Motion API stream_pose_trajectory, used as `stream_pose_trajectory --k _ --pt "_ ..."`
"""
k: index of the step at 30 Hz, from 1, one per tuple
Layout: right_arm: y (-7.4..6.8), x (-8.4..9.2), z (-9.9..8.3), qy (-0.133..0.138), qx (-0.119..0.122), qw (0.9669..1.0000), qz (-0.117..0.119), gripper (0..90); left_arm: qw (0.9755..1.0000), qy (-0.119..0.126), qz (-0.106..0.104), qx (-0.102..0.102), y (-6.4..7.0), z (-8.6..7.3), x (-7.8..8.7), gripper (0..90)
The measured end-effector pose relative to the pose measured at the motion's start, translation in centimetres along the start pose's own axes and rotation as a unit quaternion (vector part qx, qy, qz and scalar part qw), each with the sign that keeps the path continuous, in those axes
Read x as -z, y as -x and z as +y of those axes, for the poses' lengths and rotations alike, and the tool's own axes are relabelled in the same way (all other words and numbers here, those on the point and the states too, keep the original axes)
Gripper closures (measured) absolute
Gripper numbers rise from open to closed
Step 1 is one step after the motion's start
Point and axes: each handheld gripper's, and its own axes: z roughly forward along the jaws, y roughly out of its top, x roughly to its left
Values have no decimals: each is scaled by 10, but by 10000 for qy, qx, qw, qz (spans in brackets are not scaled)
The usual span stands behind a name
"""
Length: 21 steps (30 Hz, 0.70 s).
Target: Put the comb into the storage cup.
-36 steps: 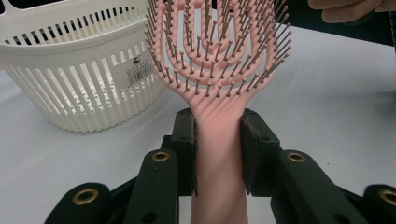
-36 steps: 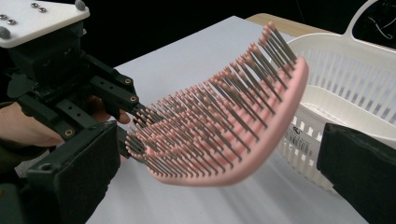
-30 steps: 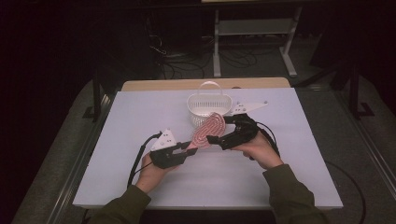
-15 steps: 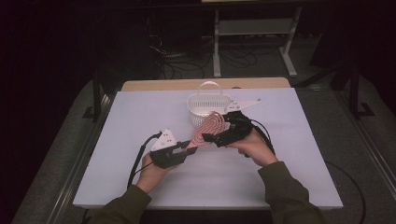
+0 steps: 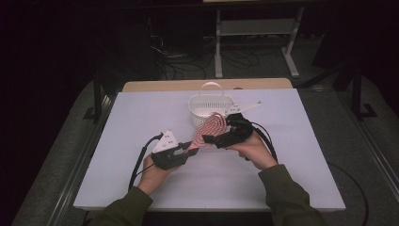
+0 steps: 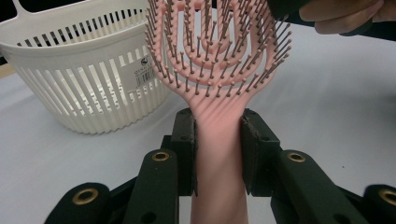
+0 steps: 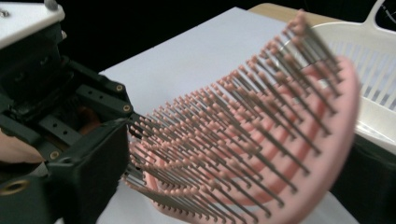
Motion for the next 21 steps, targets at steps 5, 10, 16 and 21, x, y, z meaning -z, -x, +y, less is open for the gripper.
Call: stream_pose_trajectory --k 5,10,16,21 --pt "1 1 0 49 -101 9999 61 142 10000 17 6 -8 0 0 0 701" --pt "1 1 0 72 -176 9998 99 197 10000 28 17 -29 1 0 0 701" --pt "1 0 0 67 -255 9995 153 249 10000 11 14 -55 3 -1 -2 702" --pt "2 0 0 79 -308 9993 173 293 10000 2 10 -60 3 -1 -2 702"
